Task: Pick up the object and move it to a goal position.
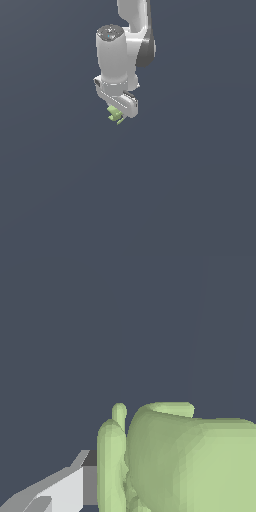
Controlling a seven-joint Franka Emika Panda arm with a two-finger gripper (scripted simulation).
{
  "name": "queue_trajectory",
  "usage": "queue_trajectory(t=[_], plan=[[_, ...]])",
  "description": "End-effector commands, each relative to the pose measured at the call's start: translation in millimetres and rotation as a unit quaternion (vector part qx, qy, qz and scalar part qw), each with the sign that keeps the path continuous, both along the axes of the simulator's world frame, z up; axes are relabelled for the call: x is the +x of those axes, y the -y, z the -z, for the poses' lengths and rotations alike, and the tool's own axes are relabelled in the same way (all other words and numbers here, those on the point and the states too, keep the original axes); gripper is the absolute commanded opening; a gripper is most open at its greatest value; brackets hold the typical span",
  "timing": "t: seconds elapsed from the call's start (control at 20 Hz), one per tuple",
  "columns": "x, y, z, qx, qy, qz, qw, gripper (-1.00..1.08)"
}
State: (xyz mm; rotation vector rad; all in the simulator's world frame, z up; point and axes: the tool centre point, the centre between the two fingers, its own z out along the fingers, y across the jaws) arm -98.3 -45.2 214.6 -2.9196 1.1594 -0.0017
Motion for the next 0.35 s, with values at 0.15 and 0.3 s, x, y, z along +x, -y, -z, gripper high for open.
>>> queue_trajectory(t=[0.15, 0.3], plan=[[-5.6, -2.0, -15.7, 0.0, 0.0, 0.0, 1.0, -1.0], [-6.0, -2.4, -18.0, 0.0, 0.0, 0.0, 1.0, -1.0]])
